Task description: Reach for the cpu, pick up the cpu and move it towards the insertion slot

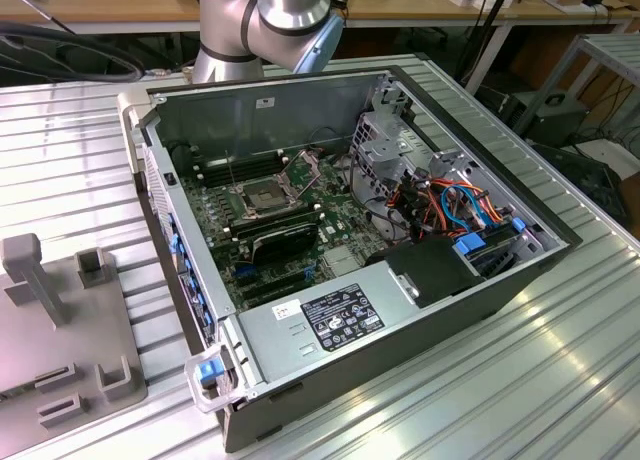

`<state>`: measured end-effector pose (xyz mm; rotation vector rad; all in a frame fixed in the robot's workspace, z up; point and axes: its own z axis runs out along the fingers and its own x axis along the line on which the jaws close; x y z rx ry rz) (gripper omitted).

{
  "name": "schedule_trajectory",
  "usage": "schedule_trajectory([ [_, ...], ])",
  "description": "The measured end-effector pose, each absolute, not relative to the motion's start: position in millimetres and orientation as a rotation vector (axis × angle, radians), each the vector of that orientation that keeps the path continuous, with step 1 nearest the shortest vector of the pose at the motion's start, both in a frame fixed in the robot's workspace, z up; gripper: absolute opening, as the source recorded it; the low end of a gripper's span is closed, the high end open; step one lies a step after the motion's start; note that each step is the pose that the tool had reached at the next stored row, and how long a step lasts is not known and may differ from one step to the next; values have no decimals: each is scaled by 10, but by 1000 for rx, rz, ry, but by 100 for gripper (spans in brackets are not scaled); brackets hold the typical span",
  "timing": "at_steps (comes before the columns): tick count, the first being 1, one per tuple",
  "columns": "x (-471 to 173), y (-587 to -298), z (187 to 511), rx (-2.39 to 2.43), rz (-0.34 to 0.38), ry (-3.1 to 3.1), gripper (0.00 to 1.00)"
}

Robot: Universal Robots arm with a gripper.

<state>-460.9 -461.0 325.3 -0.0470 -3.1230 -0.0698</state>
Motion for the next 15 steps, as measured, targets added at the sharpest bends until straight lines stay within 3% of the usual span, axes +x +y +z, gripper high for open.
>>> schedule_trajectory([
  [15,-4609,-4610,3365,-47,-70,-3123,55],
])
